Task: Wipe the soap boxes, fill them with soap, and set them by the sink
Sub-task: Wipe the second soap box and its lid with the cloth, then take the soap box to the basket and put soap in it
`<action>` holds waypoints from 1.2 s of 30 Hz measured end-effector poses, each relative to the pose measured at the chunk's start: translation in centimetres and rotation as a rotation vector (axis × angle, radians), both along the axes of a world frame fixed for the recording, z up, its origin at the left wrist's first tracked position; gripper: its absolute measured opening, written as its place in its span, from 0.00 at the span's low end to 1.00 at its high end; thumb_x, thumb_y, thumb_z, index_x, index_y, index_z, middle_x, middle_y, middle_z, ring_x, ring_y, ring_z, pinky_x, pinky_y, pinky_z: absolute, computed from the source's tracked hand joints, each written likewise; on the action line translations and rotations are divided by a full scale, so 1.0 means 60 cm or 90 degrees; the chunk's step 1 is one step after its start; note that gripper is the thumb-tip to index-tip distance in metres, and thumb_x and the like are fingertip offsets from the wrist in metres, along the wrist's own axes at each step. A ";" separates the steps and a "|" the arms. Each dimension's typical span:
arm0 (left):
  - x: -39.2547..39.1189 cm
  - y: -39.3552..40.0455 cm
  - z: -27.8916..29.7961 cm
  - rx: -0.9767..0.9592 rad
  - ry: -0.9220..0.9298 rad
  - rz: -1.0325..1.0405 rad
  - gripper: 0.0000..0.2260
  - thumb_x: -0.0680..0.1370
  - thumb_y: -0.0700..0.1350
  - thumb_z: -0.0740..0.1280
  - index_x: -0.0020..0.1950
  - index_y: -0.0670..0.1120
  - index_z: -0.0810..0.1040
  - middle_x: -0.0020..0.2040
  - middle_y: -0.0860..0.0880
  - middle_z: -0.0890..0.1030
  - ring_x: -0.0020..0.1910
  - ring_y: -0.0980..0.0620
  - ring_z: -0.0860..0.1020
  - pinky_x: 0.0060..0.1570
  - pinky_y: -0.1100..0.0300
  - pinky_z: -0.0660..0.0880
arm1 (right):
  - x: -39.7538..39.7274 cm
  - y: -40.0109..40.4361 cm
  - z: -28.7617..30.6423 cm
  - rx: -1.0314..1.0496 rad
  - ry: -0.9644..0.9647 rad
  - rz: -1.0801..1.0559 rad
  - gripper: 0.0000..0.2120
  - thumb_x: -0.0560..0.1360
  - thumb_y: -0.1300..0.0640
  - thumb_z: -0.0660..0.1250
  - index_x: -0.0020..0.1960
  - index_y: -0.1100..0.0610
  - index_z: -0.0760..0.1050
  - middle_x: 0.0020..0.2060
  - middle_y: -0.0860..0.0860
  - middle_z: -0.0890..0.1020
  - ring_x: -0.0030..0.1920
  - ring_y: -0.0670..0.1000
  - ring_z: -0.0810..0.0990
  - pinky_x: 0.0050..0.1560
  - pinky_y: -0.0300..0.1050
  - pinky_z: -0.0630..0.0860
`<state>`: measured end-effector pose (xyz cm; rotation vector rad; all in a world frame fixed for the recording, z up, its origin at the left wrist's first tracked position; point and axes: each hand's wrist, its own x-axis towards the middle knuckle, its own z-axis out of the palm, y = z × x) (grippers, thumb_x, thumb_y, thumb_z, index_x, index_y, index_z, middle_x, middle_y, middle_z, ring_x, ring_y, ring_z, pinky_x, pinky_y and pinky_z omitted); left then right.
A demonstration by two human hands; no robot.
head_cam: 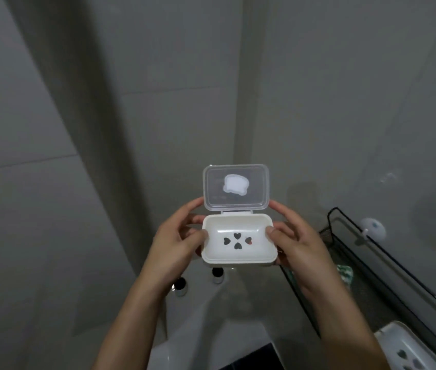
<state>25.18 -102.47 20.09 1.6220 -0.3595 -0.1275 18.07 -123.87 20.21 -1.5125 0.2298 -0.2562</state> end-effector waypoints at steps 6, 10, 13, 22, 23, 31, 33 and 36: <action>-0.028 0.113 0.004 -0.040 0.021 0.082 0.28 0.67 0.38 0.65 0.68 0.52 0.77 0.51 0.42 0.82 0.39 0.52 0.76 0.35 0.65 0.74 | 0.027 0.098 0.006 -0.017 -0.003 0.104 0.22 0.80 0.65 0.66 0.66 0.41 0.76 0.41 0.49 0.85 0.39 0.47 0.83 0.34 0.48 0.79; -0.048 0.202 0.003 -0.035 0.023 0.155 0.29 0.66 0.39 0.65 0.67 0.53 0.77 0.48 0.45 0.82 0.41 0.48 0.73 0.38 0.63 0.74 | 0.039 0.187 0.005 -0.023 -0.010 0.160 0.23 0.79 0.64 0.66 0.63 0.38 0.77 0.42 0.48 0.85 0.39 0.47 0.83 0.34 0.46 0.78; -0.068 0.281 -0.001 -0.027 0.024 0.212 0.29 0.66 0.39 0.65 0.67 0.52 0.77 0.47 0.51 0.82 0.39 0.50 0.75 0.37 0.64 0.74 | 0.042 0.264 0.003 -0.021 -0.008 0.195 0.23 0.79 0.65 0.66 0.63 0.39 0.78 0.42 0.46 0.85 0.39 0.48 0.84 0.32 0.43 0.78; -0.165 0.534 -0.015 -0.018 0.037 0.348 0.30 0.67 0.39 0.64 0.69 0.52 0.75 0.53 0.46 0.82 0.37 0.51 0.77 0.37 0.63 0.76 | 0.024 0.519 -0.017 -0.041 0.002 0.304 0.24 0.77 0.67 0.68 0.64 0.41 0.78 0.47 0.51 0.84 0.43 0.50 0.85 0.35 0.49 0.81; -0.178 0.560 -0.018 -0.017 0.039 0.366 0.30 0.66 0.39 0.64 0.69 0.51 0.75 0.52 0.46 0.82 0.37 0.51 0.77 0.37 0.64 0.76 | 0.021 0.548 -0.021 -0.045 0.001 0.320 0.25 0.77 0.67 0.68 0.64 0.41 0.78 0.47 0.50 0.84 0.42 0.49 0.85 0.35 0.47 0.81; -0.306 0.745 -0.036 0.010 0.056 0.554 0.30 0.66 0.40 0.65 0.68 0.57 0.76 0.51 0.52 0.83 0.38 0.50 0.79 0.40 0.59 0.79 | -0.002 0.768 -0.043 -0.087 -0.009 0.501 0.26 0.77 0.67 0.68 0.64 0.40 0.78 0.42 0.43 0.84 0.42 0.48 0.85 0.37 0.46 0.82; -0.338 0.785 -0.043 -0.003 0.062 0.613 0.31 0.66 0.39 0.65 0.68 0.56 0.76 0.49 0.53 0.83 0.36 0.52 0.77 0.39 0.62 0.78 | -0.006 0.824 -0.048 -0.086 -0.006 0.558 0.26 0.77 0.68 0.68 0.64 0.41 0.78 0.41 0.43 0.83 0.41 0.47 0.85 0.36 0.46 0.82; -0.391 0.834 -0.050 0.008 0.065 0.693 0.31 0.66 0.39 0.64 0.69 0.54 0.76 0.49 0.52 0.83 0.34 0.54 0.75 0.40 0.61 0.78 | -0.016 0.908 -0.055 -0.095 -0.007 0.645 0.26 0.77 0.69 0.68 0.64 0.41 0.77 0.40 0.41 0.83 0.40 0.46 0.85 0.36 0.47 0.82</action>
